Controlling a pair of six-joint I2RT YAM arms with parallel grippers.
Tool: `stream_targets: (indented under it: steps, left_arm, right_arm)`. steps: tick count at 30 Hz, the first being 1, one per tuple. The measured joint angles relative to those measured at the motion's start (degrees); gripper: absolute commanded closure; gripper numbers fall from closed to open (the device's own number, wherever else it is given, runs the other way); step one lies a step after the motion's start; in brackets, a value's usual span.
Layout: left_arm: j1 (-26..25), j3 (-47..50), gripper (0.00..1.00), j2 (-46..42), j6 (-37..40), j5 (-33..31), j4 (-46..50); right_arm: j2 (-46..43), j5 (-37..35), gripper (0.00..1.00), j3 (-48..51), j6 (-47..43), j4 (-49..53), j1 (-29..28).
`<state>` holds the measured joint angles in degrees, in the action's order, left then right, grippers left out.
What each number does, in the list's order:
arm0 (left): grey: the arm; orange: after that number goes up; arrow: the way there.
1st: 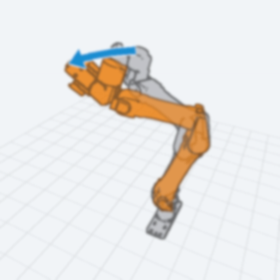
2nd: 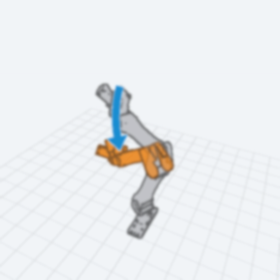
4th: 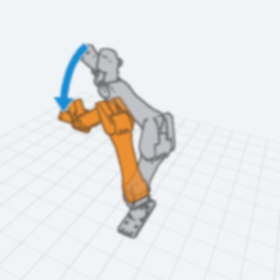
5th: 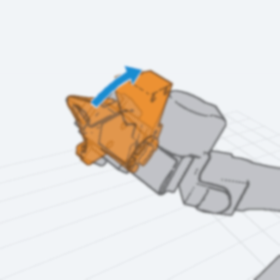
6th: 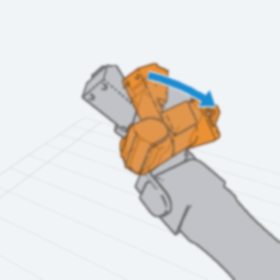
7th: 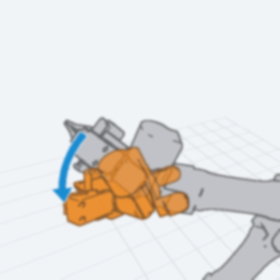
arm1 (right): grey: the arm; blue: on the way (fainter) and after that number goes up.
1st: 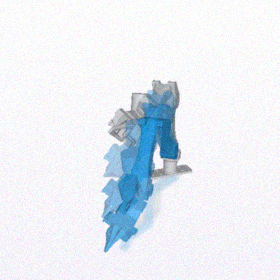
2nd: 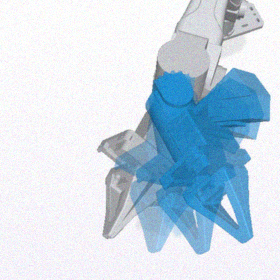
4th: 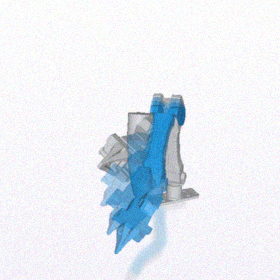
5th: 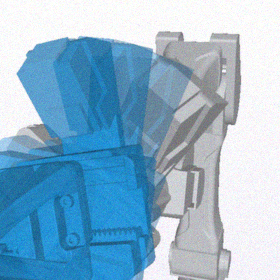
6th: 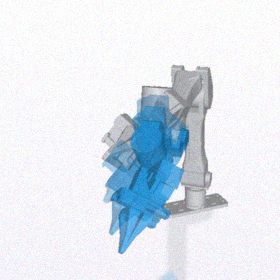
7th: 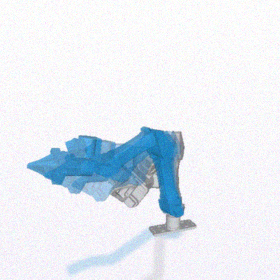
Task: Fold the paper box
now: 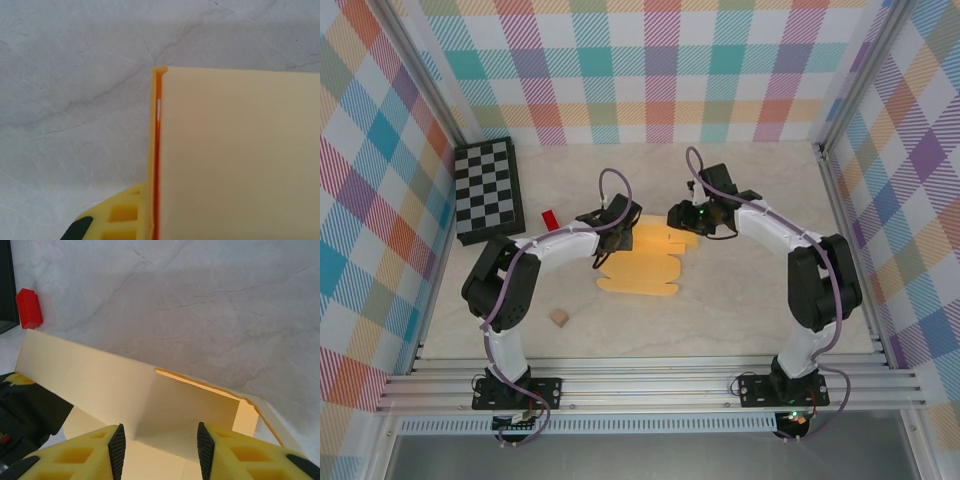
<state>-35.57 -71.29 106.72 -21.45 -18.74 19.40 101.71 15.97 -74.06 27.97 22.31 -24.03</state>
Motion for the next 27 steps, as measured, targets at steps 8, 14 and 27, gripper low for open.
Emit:
stream_targets:
  steps: [8, 14, 27]
  left_arm:
    - [-0.57, 0.0, 1.0, 0.0, -0.44, -0.68, 0.17]
    - [-1.16, 0.0, 1.0, 0.0, -0.48, -0.96, 0.17]
    - [-1.31, 0.0, 1.0, 0.0, -1.49, -2.64, 0.42]
  right_arm:
    - [1.99, 2.29, 0.61, -0.33, 3.1, -2.64, -1.11]
    - [2.78, 4.17, 0.71, -0.33, 5.49, -4.44, -1.2]
    - [2.67, 2.1, 0.59, -0.17, 5.16, -4.68, -1.31]
